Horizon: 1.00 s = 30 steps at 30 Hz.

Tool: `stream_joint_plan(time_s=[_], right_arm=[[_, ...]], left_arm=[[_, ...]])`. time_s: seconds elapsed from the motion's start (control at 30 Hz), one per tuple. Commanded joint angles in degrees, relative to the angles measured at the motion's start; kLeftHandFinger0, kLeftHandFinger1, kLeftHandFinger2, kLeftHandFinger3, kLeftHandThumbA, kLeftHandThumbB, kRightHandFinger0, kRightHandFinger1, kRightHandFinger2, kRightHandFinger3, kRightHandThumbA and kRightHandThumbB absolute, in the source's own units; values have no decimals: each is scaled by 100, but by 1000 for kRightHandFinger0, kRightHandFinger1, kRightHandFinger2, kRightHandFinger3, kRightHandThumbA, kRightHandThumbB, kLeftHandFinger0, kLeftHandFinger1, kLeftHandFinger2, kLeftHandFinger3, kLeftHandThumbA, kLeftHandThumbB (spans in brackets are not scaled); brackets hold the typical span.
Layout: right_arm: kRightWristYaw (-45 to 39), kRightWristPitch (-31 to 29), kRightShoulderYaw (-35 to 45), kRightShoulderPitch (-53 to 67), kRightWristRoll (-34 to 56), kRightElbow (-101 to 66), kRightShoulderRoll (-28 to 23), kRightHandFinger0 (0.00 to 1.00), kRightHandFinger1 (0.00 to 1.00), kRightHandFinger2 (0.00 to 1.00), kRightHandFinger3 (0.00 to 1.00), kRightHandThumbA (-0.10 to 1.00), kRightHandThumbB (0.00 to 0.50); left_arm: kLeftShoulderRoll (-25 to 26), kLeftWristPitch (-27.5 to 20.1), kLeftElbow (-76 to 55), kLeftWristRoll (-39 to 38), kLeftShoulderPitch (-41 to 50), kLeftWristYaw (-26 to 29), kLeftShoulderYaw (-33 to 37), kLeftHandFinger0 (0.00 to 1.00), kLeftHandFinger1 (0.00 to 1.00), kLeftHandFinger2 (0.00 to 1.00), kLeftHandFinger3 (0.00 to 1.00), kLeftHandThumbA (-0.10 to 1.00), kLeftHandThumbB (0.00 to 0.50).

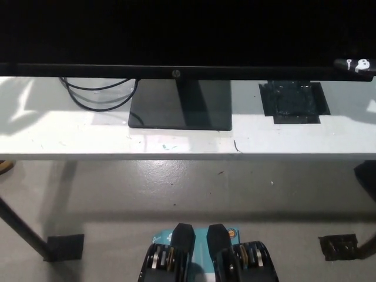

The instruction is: The monitor is placed at the center of the table and the robot uses both its hand to grab the left and right sides of the monitor to tilt the angle of the monitor downwards

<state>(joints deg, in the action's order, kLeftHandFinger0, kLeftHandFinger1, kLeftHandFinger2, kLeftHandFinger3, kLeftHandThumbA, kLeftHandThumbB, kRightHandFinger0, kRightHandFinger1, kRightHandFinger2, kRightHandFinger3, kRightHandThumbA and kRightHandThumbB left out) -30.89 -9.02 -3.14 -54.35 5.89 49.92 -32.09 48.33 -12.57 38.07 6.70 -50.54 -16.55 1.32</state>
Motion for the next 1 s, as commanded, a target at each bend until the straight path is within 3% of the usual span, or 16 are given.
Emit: stream_joint_plan(time_s=[0.0,0.1,0.13,0.23,0.27,0.3,0.47,0.53,0.6,0.7,0.77,0.97], right_arm=[[-206,246,-3,-689,-49,-489,-155,1000,1000,1000,1000,536,500],[-70,121,-186,-876,-443,-445,-239,1000,1000,1000,1000,583,490],[-43,129,-264,-963,-568,-382,-253,1000,1000,1000,1000,570,486],[-19,124,-301,-1032,-604,-321,-247,1000,1000,1000,1000,565,486],[53,39,-395,-1164,-757,-208,-215,1000,1000,1000,1000,539,499],[107,13,-463,-1206,-874,-204,-203,1000,1000,1000,1000,523,500],[189,-140,-645,-1308,-1163,-70,-198,1000,1000,1000,1000,535,500],[430,-273,-1043,-1594,-1738,329,-142,1000,1000,1000,1000,496,495],[592,-359,-1213,-1708,-1966,450,-102,1000,1000,1000,1000,429,481],[647,-421,-1282,-1768,-2001,550,-90,1000,1000,1000,1000,426,480],[1662,-607,-1964,-2120,-2980,1079,82,1000,1000,1000,1000,425,500],[2905,-878,-2816,-2501,-3670,1899,288,1000,1000,1000,1000,451,500]], left_arm=[[26,-407,187,102,-534,-224,147,1000,1000,1000,1000,955,500],[41,-389,355,455,-741,-234,413,1000,1000,1000,1000,973,500],[77,-657,491,733,-828,-78,580,1000,1000,1000,1000,983,491],[104,-681,628,835,-936,-27,710,1000,1000,1000,1000,987,495],[96,-783,894,833,-1067,-136,805,1000,1000,1000,1000,918,477],[106,-786,876,950,-1068,-87,890,1000,1000,1000,1000,904,497],[119,-1076,1079,1171,-1168,10,1159,1000,1000,1000,1000,903,477],[190,-1271,1288,2251,-1406,409,1854,1000,1000,1000,1000,947,427],[189,-1410,1526,2471,-1541,607,2111,1000,1000,1000,1000,921,434],[210,-1436,1633,2479,-1620,740,2318,1000,1000,1000,1000,924,433],[129,-1436,2180,3431,-2051,1415,3074,1000,1000,1000,1000,964,430],[-102,-1256,2745,4081,-2548,2138,3933,1000,1000,1000,1000,877,417]])
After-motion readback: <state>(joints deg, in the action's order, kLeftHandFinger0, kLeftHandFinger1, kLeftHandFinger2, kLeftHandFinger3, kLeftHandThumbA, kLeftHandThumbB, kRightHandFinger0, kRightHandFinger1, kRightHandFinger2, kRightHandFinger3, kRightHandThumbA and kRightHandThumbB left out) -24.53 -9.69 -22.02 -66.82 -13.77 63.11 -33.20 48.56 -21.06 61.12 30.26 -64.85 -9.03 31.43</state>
